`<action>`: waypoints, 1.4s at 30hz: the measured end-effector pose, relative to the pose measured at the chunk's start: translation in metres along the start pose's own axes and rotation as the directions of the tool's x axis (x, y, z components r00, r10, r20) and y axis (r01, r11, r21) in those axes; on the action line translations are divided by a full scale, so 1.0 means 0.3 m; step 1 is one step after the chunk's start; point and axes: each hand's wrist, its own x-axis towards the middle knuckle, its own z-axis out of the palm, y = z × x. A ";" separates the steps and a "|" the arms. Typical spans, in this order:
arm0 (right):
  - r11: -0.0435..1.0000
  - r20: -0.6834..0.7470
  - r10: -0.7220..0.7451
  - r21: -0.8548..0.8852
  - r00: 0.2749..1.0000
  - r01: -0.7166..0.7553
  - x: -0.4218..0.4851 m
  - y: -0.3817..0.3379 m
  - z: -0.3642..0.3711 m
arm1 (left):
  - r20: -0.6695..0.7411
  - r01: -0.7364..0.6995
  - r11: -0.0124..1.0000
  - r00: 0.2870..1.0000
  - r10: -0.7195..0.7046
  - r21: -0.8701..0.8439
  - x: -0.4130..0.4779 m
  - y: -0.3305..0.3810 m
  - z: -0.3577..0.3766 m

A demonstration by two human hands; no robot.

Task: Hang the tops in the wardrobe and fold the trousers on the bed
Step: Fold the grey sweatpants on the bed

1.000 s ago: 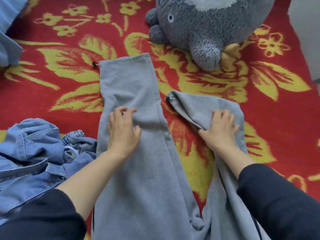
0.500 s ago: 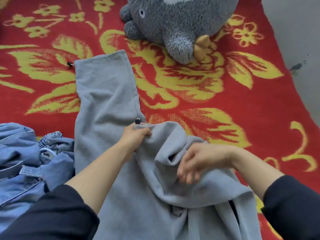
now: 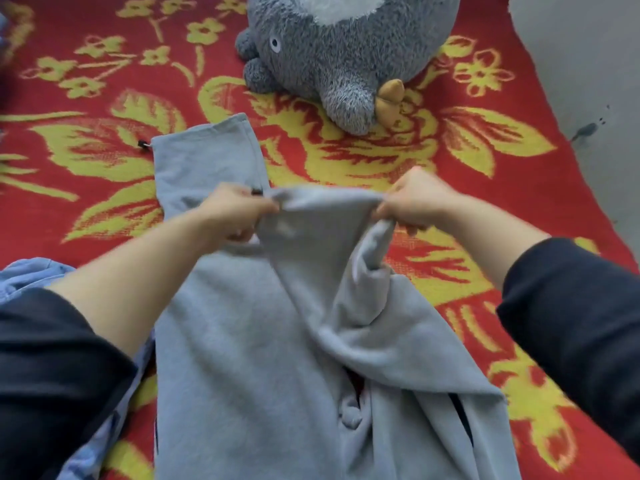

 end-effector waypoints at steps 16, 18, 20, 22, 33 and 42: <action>0.981 -0.168 -0.080 -0.187 0.983 0.048 -0.157 0.379 0.251 | 0.184 -0.045 0.985 0.983 0.014 0.167 -0.218 -0.335 0.462; 0.942 -0.100 -0.125 -0.324 0.987 0.087 -0.163 0.375 0.309 | 0.149 -0.133 0.949 0.984 0.092 0.287 -0.230 -0.342 0.488; 0.998 -0.178 -0.037 0.048 0.983 0.047 -0.158 0.347 0.302 | 0.130 -0.110 0.958 0.988 0.077 0.265 -0.236 -0.325 0.492; 0.571 -0.045 0.135 0.820 0.990 -0.041 -0.173 0.327 0.218 | 0.118 -0.053 0.980 0.993 0.030 0.194 -0.231 -0.304 0.476; 0.900 -0.450 0.432 0.161 0.781 -0.405 -0.293 0.855 0.059 | 0.106 -0.125 0.979 0.988 0.109 0.164 -0.180 -0.203 0.624; 0.808 -0.171 -0.261 -0.577 0.950 0.119 0.012 0.555 0.112 | 0.007 -0.052 0.940 0.998 0.057 -0.336 -0.101 -0.053 0.771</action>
